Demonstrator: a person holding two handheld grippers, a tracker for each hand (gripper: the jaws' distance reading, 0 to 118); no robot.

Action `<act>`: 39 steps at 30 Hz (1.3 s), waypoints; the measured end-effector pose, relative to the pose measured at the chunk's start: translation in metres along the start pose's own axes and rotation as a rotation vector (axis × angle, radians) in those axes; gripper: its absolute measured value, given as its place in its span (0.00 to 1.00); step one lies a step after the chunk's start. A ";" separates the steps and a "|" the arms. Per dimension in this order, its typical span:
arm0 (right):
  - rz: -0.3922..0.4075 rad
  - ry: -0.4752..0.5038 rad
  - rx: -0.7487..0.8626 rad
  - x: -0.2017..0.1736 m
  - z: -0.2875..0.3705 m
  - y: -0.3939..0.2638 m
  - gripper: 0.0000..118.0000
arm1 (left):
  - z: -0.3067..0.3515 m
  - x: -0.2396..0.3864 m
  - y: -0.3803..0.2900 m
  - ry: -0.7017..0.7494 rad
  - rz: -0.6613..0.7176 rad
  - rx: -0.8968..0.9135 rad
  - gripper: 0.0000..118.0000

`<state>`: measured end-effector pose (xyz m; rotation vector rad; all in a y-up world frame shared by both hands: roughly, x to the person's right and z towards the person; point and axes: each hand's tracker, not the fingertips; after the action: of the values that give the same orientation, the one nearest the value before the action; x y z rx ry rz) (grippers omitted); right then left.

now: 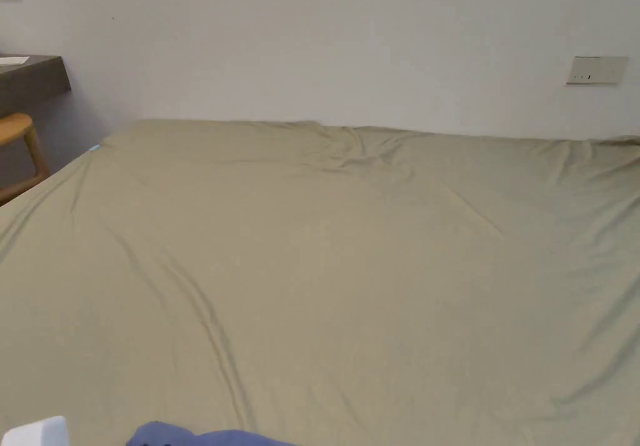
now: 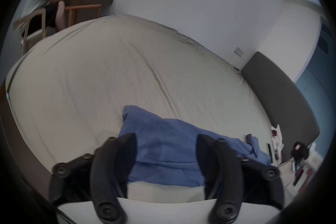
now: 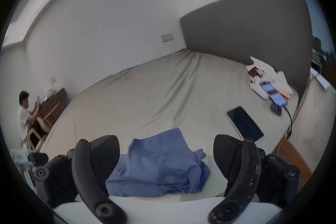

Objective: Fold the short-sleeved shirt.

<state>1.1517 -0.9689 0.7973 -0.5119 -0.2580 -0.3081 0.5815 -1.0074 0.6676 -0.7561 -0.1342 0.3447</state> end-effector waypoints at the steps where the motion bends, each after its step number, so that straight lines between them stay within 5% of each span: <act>1: 0.029 0.031 -0.014 -0.003 0.000 0.002 0.75 | -0.001 0.002 0.001 0.020 -0.023 -0.001 0.35; 3: 0.062 0.073 -0.027 -0.012 -0.001 -0.001 0.62 | -0.007 0.002 -0.002 0.041 -0.041 -0.013 0.22; 4: 0.058 0.064 -0.042 -0.016 -0.007 -0.004 0.16 | -0.012 0.002 -0.002 0.065 -0.013 -0.022 0.00; 5: 0.053 0.093 -0.084 -0.022 -0.015 -0.011 0.00 | -0.014 0.001 -0.004 0.058 0.004 -0.065 0.00; 10: 0.227 0.021 -0.130 -0.049 -0.029 -0.030 0.00 | -0.023 -0.010 -0.009 0.114 -0.014 -0.086 0.00; 16: 0.161 0.009 -0.147 -0.052 -0.037 -0.028 0.00 | -0.019 -0.037 0.003 0.133 -0.001 -0.037 0.02; 18: 0.147 0.000 -0.154 -0.051 -0.041 -0.026 0.00 | -0.030 -0.050 0.008 0.157 -0.005 -0.012 0.22; 20: 0.139 0.006 -0.162 -0.051 -0.039 -0.022 0.00 | -0.042 -0.066 0.016 0.122 0.037 -0.087 0.53; 22: 0.129 0.026 -0.166 -0.053 -0.038 -0.020 0.00 | -0.060 -0.082 0.019 0.032 0.081 -0.171 0.69; 28: 0.171 0.033 -0.186 -0.064 -0.041 -0.021 0.00 | -0.099 -0.105 0.003 -0.042 0.144 -0.345 0.78; 29: 0.176 0.032 -0.195 -0.065 -0.042 -0.022 0.00 | -0.088 -0.102 0.008 -0.090 0.128 -0.269 0.73; 32: 0.172 0.044 -0.232 -0.067 -0.050 -0.026 0.00 | -0.106 -0.110 0.002 -0.325 0.386 -0.426 0.68; 36: 0.189 0.064 -0.240 -0.076 -0.051 -0.025 0.00 | -0.114 -0.091 -0.004 -0.320 0.281 -0.331 0.68; 37: 0.189 0.072 -0.241 -0.076 -0.051 -0.025 0.00 | -0.116 -0.087 -0.003 -0.297 0.289 -0.359 0.57; 39: 0.177 0.095 -0.245 -0.074 -0.052 -0.022 0.00 | -0.126 -0.075 -0.005 -0.203 0.248 -0.421 0.11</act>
<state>1.0843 -0.9974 0.7399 -0.7555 -0.0814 -0.1911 0.5434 -1.1189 0.5799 -1.1580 -0.3117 0.6417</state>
